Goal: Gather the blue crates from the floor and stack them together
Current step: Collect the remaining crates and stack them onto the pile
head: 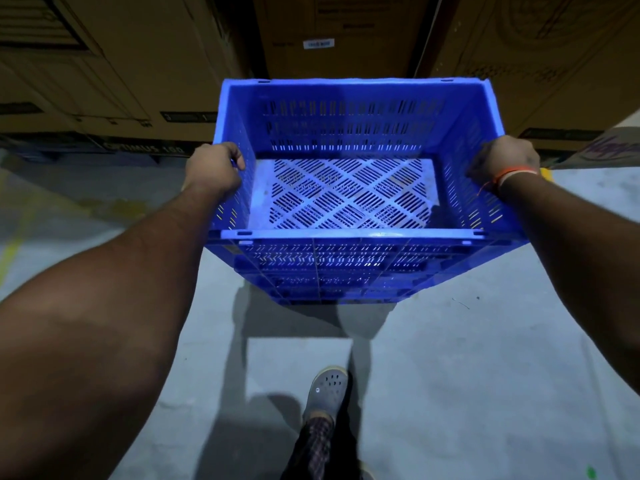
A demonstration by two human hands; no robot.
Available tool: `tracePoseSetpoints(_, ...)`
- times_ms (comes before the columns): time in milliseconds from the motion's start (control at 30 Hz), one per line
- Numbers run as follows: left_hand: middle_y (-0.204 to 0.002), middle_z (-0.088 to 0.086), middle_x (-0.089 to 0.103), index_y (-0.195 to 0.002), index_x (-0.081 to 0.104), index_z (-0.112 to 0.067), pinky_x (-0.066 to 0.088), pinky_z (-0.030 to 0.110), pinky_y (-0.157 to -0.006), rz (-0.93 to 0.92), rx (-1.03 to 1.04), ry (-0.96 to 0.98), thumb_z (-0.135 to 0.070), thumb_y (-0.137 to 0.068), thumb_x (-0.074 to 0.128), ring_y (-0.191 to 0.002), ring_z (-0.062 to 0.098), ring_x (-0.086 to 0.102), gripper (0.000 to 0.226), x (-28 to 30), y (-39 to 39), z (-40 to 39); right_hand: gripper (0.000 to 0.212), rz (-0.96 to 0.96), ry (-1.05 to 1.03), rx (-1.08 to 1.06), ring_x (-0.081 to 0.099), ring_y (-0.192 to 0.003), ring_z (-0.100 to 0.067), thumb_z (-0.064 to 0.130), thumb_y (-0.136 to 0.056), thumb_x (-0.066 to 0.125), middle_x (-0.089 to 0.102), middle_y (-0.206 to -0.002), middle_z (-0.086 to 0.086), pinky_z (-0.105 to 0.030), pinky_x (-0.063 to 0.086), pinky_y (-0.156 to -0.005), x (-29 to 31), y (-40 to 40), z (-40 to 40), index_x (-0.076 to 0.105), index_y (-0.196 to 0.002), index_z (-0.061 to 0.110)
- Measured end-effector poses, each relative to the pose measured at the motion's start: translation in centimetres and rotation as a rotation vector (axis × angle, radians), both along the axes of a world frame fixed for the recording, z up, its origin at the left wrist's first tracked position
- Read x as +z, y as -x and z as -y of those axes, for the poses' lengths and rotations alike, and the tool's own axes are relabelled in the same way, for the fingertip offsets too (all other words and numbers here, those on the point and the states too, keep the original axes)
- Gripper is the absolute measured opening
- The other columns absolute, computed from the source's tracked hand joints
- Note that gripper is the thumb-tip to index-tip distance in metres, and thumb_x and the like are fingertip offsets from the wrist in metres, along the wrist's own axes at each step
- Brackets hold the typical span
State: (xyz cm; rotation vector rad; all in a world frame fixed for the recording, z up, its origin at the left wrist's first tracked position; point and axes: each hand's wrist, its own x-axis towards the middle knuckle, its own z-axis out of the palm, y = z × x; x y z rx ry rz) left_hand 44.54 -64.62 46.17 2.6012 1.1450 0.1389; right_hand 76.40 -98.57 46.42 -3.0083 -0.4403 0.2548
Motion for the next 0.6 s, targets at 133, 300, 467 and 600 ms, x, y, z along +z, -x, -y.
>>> tracePoseSetpoints(133,-0.089,0.011,0.070,-0.079,0.062,-0.025,0.050,0.036,-0.081,0.010,0.016,-0.001,-0.006,-0.075,0.055,-0.089,0.036,0.063,0.021,-0.36,-0.02,-0.31,0.032,0.001,-0.009,0.038,0.067,-0.091,-0.039,0.030,-0.073,0.061,0.070,-0.100,-0.020,-0.042,0.056,-0.082,0.29,0.16,0.01,0.074,-0.095,0.011)
tracePoseSetpoints(300,-0.090,0.012,0.068,-0.076,0.059,-0.026,0.049,0.033,-0.078,0.016,0.033,0.032,-0.008,-0.073,0.054,-0.085,0.036,0.063,0.019,-0.57,-0.01,-0.54,0.032,-0.023,-0.042,0.016,0.068,-0.087,-0.038,0.027,-0.070,0.058,0.070,-0.099,-0.019,-0.041,0.056,-0.082,0.46,0.39,0.28,0.074,-0.094,0.013)
tracePoseSetpoints(467,-0.093,0.012,0.065,-0.076,0.058,-0.026,0.049,0.034,-0.080,-0.034,0.043,0.016,-0.009,-0.074,0.055,-0.086,0.037,0.062,0.018,-0.29,-0.21,-0.44,0.029,-0.003,-0.024,-0.005,0.068,-0.088,-0.037,0.028,-0.074,0.058,0.070,-0.099,-0.018,-0.038,0.054,-0.079,0.05,0.02,-0.09,0.074,-0.094,0.013)
tracePoseSetpoints(600,-0.094,0.013,0.062,-0.079,0.059,-0.025,0.049,0.034,-0.079,-0.056,0.070,0.029,-0.008,-0.074,0.056,-0.084,0.038,0.062,0.018,-0.09,-0.35,-0.28,0.027,-0.045,-0.019,0.010,0.069,-0.084,-0.035,0.025,-0.068,0.061,0.072,-0.092,-0.017,-0.039,0.058,-0.079,0.19,-0.30,-0.05,0.075,-0.088,0.015)
